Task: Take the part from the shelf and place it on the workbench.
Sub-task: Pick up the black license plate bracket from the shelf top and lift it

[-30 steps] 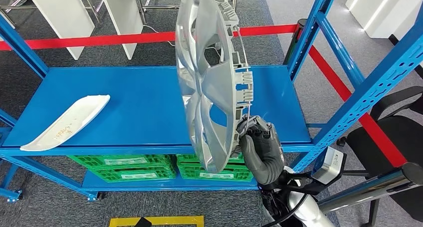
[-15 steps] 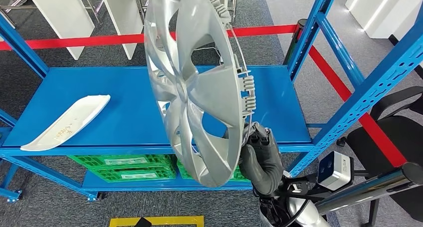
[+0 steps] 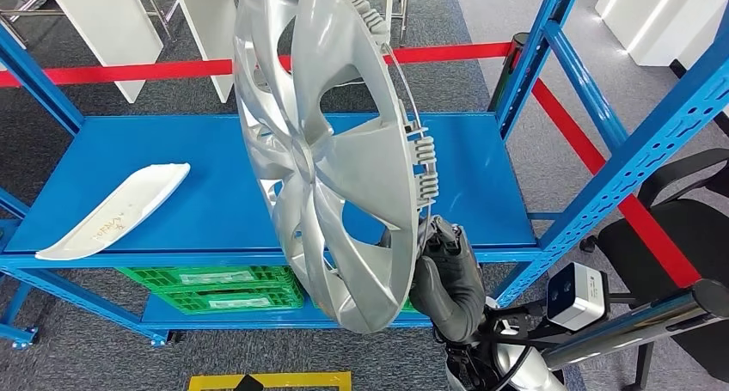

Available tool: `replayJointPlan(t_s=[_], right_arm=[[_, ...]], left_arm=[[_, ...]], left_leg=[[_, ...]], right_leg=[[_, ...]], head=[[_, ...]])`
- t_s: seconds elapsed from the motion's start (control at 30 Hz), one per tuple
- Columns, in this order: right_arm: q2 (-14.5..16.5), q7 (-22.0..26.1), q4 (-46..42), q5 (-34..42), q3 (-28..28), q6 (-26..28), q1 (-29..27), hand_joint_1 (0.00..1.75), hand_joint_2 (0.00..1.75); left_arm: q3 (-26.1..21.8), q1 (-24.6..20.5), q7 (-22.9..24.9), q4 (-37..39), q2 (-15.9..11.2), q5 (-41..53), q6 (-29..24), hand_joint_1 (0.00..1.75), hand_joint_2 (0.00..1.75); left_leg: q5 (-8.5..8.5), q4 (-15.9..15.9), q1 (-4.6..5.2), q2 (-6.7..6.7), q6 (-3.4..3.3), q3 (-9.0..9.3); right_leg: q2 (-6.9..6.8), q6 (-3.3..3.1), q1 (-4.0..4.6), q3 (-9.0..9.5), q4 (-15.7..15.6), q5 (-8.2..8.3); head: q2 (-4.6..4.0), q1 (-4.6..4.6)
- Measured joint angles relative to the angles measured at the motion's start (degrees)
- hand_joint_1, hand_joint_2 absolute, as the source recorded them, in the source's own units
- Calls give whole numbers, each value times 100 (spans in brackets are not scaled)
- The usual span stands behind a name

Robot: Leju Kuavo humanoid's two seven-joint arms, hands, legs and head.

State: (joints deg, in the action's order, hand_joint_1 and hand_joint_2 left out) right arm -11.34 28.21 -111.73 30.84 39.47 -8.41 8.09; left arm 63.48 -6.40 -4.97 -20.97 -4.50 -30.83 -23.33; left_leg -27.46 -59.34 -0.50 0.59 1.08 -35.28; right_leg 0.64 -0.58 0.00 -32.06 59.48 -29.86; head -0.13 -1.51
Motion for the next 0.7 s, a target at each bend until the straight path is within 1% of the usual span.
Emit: replayJointPlan(t_s=[0.13, 0.43, 0.7], right_arm=[[-1, -60, 0, -4, 5, 6, 1, 175, 175], [-1, -171, -36, -171, 14, 179, 1, 175, 175], [-21, -409, -147, -438, 38, 574, 5, 175, 175]], left_arm=[[5, -2, -43, 3, 19, 21, -11, 0, 175], [8, -9, -275, 19, 85, -48, -266, 0, 175], [-10, -14, -720, 52, 175, -251, -470, 0, 175]], left_leg=[[0, 0, 0, 0, 0, 0], [0, 0, 0, 0, 0, 0], [0, 0, 0, 0, 0, 0]], right_leg=[[0, 0, 0, 0, 0, 0], [0, 0, 0, -1, 0, 0], [0, 0, 0, -1, 0, 0]], head=[[0, 0], [0, 0], [0, 0]])
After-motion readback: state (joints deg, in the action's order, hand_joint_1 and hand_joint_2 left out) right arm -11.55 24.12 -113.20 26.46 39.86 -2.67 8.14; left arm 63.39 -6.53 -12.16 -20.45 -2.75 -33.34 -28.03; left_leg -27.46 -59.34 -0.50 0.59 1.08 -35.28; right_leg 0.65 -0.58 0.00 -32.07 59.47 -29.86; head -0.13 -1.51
